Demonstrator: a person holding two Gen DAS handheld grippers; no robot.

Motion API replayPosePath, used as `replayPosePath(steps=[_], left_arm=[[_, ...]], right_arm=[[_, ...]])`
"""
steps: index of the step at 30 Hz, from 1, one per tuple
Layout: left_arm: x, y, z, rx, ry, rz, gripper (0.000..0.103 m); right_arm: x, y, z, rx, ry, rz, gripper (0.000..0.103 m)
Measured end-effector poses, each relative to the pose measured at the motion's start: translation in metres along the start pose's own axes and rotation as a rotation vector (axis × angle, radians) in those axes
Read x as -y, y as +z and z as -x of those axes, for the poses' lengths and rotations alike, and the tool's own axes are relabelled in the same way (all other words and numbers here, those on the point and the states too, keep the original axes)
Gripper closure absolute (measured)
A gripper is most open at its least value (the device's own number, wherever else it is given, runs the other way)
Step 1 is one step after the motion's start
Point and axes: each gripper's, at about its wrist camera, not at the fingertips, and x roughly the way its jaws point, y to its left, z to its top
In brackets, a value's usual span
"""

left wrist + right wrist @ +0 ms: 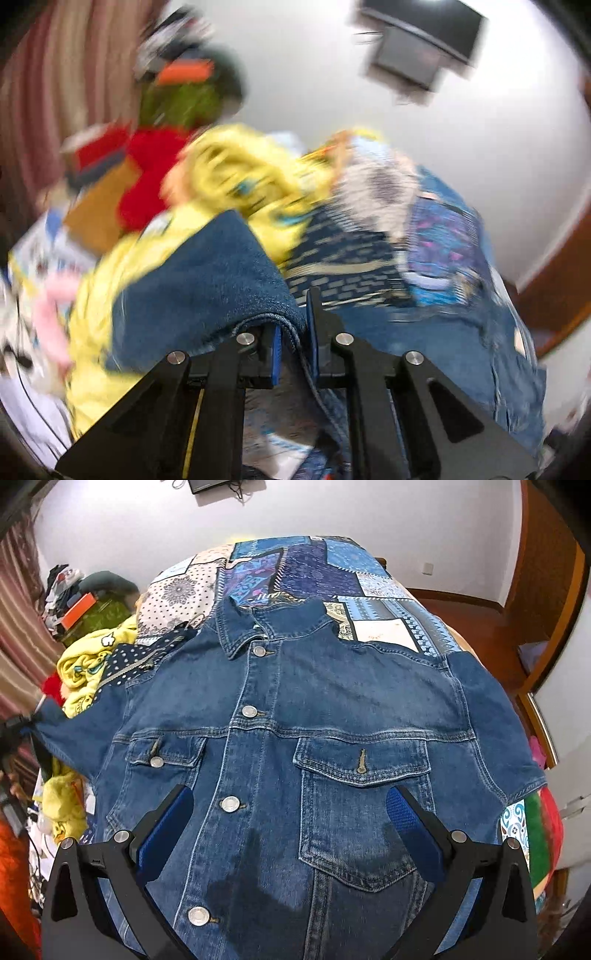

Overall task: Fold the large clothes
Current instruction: 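Lift the held sleeve with the left gripper toward the jacket's center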

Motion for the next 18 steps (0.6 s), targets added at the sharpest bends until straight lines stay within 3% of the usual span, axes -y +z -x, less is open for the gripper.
replayPosePath(steps=[3, 7, 12, 16, 18], left_arm=[[0.061, 0.001, 0.011, 0.027, -0.041, -0.152, 0.092], [0.134, -0.021, 0.009, 0.005, -0.117, -0.309, 0.092], [0.201, -0.07, -0.015, -0.16, -0.264, -0.383, 0.092], [0.241, -0.127, -0.042, -0.321, -0.263, -0.485, 0.092], [0.25, -0.145, -0.048, -0.351, -0.236, -0.513, 0.092]], right_arm=[[0.002, -0.001, 0.007, 0.015, 0.006, -0.005, 0.0], [0.007, -0.003, 0.016, 0.033, 0.015, -0.022, 0.0], [0.02, -0.009, 0.025, 0.049, -0.006, -0.031, 0.0], [0.035, -0.013, 0.03, 0.05, -0.003, -0.059, 0.0], [0.041, -0.016, 0.033, 0.054, 0.0, -0.075, 0.0]])
